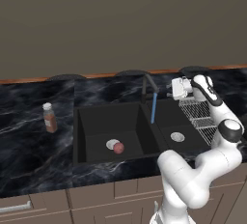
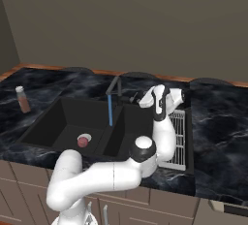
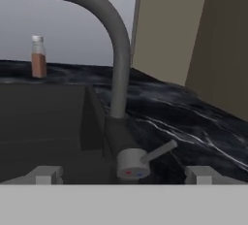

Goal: Turn on the sink faucet. Then move the onion from the counter to the sink. Turn off the sink. Move the vegetable from the sink to the pot next to the stove. Finally move the pot to the rear right burner.

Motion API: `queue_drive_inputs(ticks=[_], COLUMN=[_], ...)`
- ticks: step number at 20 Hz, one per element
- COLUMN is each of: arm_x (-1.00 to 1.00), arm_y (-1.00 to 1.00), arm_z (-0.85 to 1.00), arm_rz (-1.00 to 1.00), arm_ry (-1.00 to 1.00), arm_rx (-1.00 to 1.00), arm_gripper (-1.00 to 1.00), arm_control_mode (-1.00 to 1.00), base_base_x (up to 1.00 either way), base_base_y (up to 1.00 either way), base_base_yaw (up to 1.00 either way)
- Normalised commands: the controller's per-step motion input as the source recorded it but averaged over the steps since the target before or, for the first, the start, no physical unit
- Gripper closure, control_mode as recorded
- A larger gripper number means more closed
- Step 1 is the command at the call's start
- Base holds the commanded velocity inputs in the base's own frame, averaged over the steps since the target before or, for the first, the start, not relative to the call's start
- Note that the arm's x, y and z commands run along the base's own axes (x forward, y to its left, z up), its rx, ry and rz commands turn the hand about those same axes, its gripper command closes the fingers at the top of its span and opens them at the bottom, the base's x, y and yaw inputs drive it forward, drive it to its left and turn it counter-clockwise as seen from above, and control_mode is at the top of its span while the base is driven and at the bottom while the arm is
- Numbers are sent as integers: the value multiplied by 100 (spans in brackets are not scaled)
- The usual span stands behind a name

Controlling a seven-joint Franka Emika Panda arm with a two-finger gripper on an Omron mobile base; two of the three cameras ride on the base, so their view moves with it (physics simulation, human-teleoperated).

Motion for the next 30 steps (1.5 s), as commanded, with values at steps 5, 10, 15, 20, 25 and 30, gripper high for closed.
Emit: queue_drive_inputs(ticks=[5, 10, 15, 20, 25, 30], arm_x=[12, 16, 16, 10, 3, 7], arm_y=[0, 1, 2, 1, 0, 0], arm_z=[0, 0, 0, 0, 0, -3], arm_rz=[0, 0, 0, 0, 0, 0], arm_ry=[2, 5, 6, 5, 5, 6], arm_rx=[4, 2, 1, 0, 0, 0], arm_gripper=[-100, -100, -100, -100, -100, -100], arm_control_mode=[-100, -100, -100, -100, -100, -100], base_base_x=[0, 0, 0, 0, 0, 0], base_base_y=[0, 0, 0, 0, 0, 0], base_base_yaw=[0, 0, 0, 0, 0, 0])
